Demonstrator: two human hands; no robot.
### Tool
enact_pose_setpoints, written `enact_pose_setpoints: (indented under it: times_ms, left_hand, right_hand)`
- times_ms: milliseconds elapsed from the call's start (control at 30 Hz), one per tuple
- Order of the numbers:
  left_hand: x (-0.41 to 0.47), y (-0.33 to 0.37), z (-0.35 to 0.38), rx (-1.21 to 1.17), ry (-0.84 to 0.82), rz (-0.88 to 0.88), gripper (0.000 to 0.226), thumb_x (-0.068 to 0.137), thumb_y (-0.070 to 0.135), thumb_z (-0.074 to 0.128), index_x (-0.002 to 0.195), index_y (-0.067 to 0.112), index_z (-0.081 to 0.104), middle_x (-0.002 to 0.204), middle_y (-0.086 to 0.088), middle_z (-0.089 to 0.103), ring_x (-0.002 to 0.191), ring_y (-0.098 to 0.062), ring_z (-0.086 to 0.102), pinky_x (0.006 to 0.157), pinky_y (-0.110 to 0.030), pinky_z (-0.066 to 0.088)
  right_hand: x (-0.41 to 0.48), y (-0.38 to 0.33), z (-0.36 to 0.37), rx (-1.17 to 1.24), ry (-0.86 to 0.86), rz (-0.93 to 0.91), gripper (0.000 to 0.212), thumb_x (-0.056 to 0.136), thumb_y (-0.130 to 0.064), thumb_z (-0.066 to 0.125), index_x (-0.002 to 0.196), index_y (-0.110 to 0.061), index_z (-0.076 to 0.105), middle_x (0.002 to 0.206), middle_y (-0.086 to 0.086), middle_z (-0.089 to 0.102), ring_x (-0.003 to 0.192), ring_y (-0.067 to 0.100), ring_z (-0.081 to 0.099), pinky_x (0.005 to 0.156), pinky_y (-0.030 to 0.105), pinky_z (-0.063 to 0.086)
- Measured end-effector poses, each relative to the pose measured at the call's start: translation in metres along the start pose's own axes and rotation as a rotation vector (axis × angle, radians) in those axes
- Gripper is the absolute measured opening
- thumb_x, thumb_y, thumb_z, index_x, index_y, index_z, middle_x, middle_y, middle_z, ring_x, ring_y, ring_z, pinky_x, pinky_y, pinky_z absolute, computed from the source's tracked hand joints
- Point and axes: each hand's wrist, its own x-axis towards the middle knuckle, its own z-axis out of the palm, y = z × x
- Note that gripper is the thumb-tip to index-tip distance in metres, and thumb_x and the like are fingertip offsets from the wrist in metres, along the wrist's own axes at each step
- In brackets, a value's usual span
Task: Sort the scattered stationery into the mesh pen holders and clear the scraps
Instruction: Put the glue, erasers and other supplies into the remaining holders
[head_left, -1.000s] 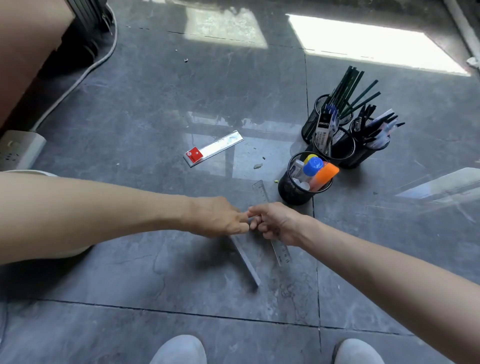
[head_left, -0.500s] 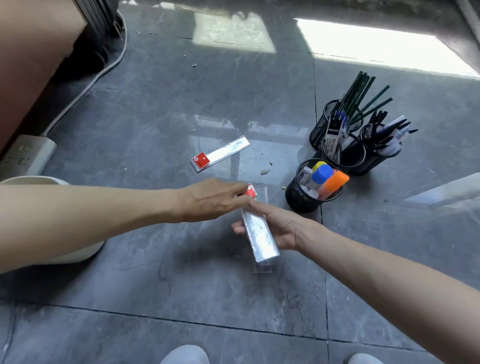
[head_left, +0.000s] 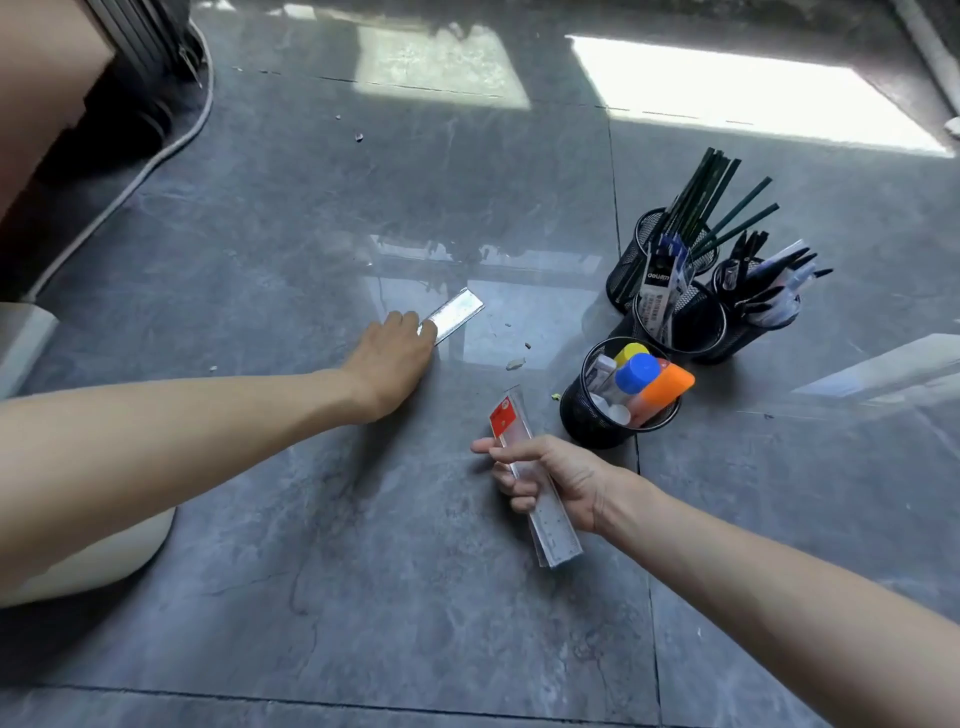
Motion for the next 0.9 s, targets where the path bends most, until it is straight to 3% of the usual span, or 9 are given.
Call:
enact_pose_setpoints:
  times_ms: [167,267,333,400,467,567,633,733,900]
  left_hand:
    - [-0.005,0.002,-0.010,0.074,-0.032,0.093,0.034,0.081,-0.010,0.038,0.111,0.006,0.041,0.110,-0.013,0.049,0.099,-0.032,0.051,0.065,-0.037,0.036]
    - [-0.013,0.001,-0.013,-0.068,-0.029,0.020,0.028,0.078,-0.008,0.043,0.101,0.008,0.044,0.104,-0.012,0.047,0.091,-0.029,0.047,0.060,-0.037,0.030]
    - [-0.020,0.003,-0.017,-0.182,0.139,0.039,0.026,0.075,-0.009,0.046,0.095,0.008,0.047,0.096,-0.011,0.047,0.073,-0.023,0.037,0.053,-0.035,0.028]
    - [-0.029,0.005,-0.020,-0.168,0.413,0.314,0.026,0.068,-0.011,0.053,0.085,0.009,0.046,0.082,-0.011,0.050,0.060,-0.023,0.032,0.042,-0.031,0.028]
    - [-0.039,0.008,-0.023,-0.101,0.576,0.639,0.033,0.064,-0.010,0.057,0.081,0.012,0.040,0.073,-0.010,0.049,0.057,-0.024,0.040,0.043,-0.032,0.035]
    - [-0.052,0.024,-0.029,-0.111,0.627,0.773,0.032,0.066,-0.012,0.060,0.086,0.008,0.047,0.077,-0.011,0.054,0.066,-0.025,0.047,0.055,-0.037,0.045]
    - [-0.061,0.037,-0.032,-0.130,0.609,0.793,0.028,0.067,-0.005,0.059,0.089,0.008,0.049,0.080,-0.011,0.056,0.070,-0.025,0.049,0.057,-0.035,0.046]
    - [-0.071,0.044,-0.036,-0.137,0.530,0.774,0.020,0.068,0.004,0.050,0.086,0.011,0.043,0.077,-0.009,0.053,0.065,-0.022,0.047,0.044,-0.031,0.039]
    - [-0.081,0.036,-0.029,-0.210,0.278,0.778,0.023,0.072,0.004,0.064,0.091,0.008,0.051,0.090,-0.010,0.054,0.063,-0.025,0.053,0.041,-0.031,0.043]
  right_hand:
    - [0.001,-0.003,0.002,0.082,0.029,-0.020,0.010,0.091,-0.011,0.051,0.098,-0.008,0.057,0.052,0.003,0.047,0.034,0.007,0.029,0.037,0.016,0.024]
    - [0.001,-0.005,0.004,0.119,0.044,-0.033,0.023,0.091,-0.029,0.053,0.096,-0.007,0.057,0.056,0.008,0.051,0.036,0.010,0.036,0.038,0.017,0.028]
    - [-0.001,-0.007,0.005,0.150,0.042,-0.037,0.040,0.090,-0.045,0.050,0.095,-0.006,0.057,0.058,0.011,0.053,0.037,0.013,0.039,0.039,0.017,0.029]
    - [-0.002,-0.007,0.005,0.168,0.036,-0.041,0.055,0.085,-0.060,0.050,0.091,-0.006,0.058,0.062,0.011,0.054,0.041,0.015,0.043,0.040,0.018,0.031]
    - [-0.004,-0.007,0.011,0.182,-0.024,-0.038,0.063,0.071,-0.067,0.064,0.091,-0.007,0.063,0.075,0.010,0.055,0.057,0.017,0.049,0.055,0.024,0.041]
    - [-0.010,-0.009,0.021,0.220,-0.158,-0.025,0.074,0.065,-0.062,0.075,0.112,-0.007,0.064,0.100,0.013,0.058,0.091,0.026,0.057,0.098,0.038,0.041]
    - [-0.014,-0.012,0.029,0.220,-0.226,-0.040,0.059,0.079,-0.057,0.063,0.114,-0.010,0.065,0.102,0.015,0.062,0.092,0.030,0.062,0.092,0.046,0.049]
    - [-0.023,-0.014,0.043,0.121,-0.230,-0.025,0.051,0.083,-0.057,0.056,0.106,-0.013,0.068,0.096,0.015,0.066,0.084,0.033,0.067,0.082,0.044,0.053]
    - [-0.027,-0.007,0.040,0.114,-0.115,-0.009,0.040,0.086,-0.045,0.058,0.087,-0.005,0.065,0.072,0.013,0.066,0.057,0.022,0.065,0.057,0.028,0.056]
